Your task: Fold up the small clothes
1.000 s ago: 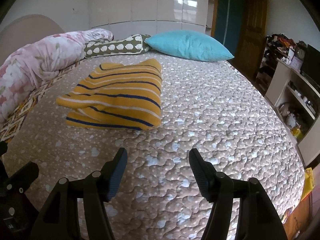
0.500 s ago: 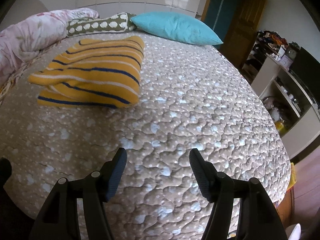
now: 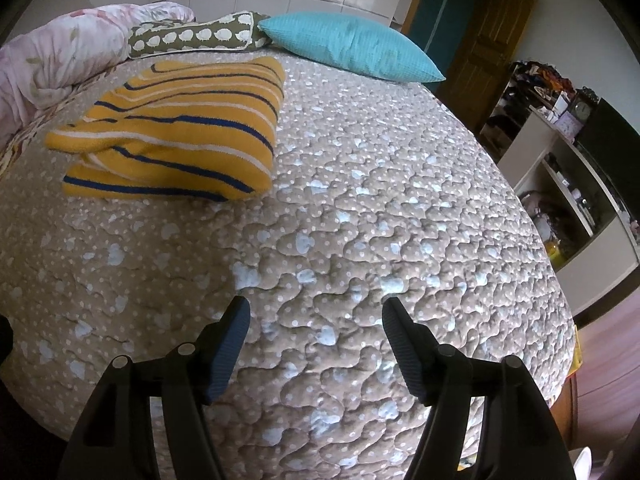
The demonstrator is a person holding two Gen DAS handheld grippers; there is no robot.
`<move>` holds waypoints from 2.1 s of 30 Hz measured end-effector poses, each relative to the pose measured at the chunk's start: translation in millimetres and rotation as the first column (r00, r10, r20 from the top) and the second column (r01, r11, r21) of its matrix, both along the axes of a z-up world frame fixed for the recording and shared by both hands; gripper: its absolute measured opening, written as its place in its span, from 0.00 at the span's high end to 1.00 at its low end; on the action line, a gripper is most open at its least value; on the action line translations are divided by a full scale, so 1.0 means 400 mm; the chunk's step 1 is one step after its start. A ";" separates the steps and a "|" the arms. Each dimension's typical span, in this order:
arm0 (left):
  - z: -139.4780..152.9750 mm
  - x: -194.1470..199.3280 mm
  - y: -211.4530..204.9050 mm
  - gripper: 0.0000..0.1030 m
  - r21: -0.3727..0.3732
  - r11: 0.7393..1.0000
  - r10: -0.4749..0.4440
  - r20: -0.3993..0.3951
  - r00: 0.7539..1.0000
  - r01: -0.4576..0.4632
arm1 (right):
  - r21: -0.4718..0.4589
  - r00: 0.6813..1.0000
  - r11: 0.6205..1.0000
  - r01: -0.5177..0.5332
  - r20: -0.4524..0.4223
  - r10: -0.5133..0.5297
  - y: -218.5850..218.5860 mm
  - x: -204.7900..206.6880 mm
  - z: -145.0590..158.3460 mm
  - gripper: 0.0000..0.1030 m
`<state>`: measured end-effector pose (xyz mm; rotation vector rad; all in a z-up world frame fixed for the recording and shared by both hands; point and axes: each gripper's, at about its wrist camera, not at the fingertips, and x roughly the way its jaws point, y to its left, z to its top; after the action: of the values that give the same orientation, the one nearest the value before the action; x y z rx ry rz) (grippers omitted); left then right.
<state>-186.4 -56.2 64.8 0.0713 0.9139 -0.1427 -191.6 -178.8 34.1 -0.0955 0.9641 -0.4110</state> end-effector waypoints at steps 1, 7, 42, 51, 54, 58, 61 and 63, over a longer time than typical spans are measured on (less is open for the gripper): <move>-0.001 0.001 0.000 0.00 0.001 1.000 0.000 -0.002 1.000 0.000 | -0.001 1.000 1.000 0.001 -0.002 -0.001 0.000 0.000 -0.001 0.29; -0.001 0.001 0.002 0.00 0.000 1.000 0.001 -0.002 1.000 -0.001 | -0.013 1.000 1.000 0.003 -0.012 -0.003 0.002 0.003 -0.006 0.29; -0.015 0.002 0.003 0.00 -0.006 1.000 -0.011 -0.029 1.000 0.011 | -0.019 1.000 1.000 -0.001 -0.021 0.000 0.004 0.002 -0.016 0.25; -0.019 0.002 0.003 0.00 -0.007 1.000 -0.010 -0.034 0.999 0.010 | -0.018 1.000 1.000 -0.006 -0.019 0.006 0.009 -0.003 -0.022 0.25; -0.019 0.002 0.004 0.00 -0.005 1.000 -0.011 -0.033 0.999 0.011 | -0.017 1.000 1.000 -0.008 -0.019 0.007 0.009 -0.003 -0.022 0.24; -0.022 0.003 0.004 0.00 -0.005 1.000 -0.011 -0.033 0.999 0.011 | -0.022 1.000 1.000 -0.018 -0.018 0.017 0.013 -0.002 -0.022 0.24; -0.021 0.003 0.005 0.00 -0.004 1.000 -0.011 -0.034 0.999 0.010 | -0.029 1.000 0.999 -0.024 -0.018 0.024 0.017 -0.001 -0.022 0.24; -0.026 0.003 0.005 0.00 -0.003 1.000 -0.008 -0.037 0.999 0.008 | -0.024 1.000 0.999 -0.026 -0.017 0.025 0.017 -0.001 -0.021 0.24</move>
<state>-185.1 -54.2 54.5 0.0700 0.9506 -0.1526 -191.8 -172.0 25.5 -0.1328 0.9741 -0.3990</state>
